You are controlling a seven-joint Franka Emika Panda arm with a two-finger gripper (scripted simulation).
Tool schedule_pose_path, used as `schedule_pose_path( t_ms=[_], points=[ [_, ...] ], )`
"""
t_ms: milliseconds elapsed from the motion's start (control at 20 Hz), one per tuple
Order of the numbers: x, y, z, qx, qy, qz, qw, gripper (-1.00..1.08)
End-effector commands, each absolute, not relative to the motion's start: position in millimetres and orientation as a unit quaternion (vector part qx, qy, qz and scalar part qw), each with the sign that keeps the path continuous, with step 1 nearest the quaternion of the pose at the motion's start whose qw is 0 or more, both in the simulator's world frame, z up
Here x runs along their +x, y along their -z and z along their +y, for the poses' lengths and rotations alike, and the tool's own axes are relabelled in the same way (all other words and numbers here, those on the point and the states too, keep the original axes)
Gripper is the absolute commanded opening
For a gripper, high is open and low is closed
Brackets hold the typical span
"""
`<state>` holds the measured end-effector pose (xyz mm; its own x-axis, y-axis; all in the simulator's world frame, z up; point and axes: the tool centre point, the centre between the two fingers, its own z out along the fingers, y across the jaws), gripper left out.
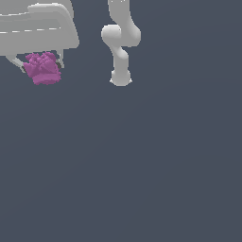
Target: Pick up the object and move it to a goal position.
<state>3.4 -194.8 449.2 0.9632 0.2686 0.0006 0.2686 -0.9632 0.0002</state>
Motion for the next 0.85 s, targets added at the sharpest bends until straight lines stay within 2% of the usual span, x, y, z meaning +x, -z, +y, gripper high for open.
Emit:
schedule_pose_path(
  t_ms=[0, 800],
  points=[
    [5.1, -459.6, -200.3, 0.991, 0.000, 0.136, 0.000, -1.00],
    [10.1, -482.1, -213.0, 0.991, 0.000, 0.136, 0.000, -1.00]
  ],
)
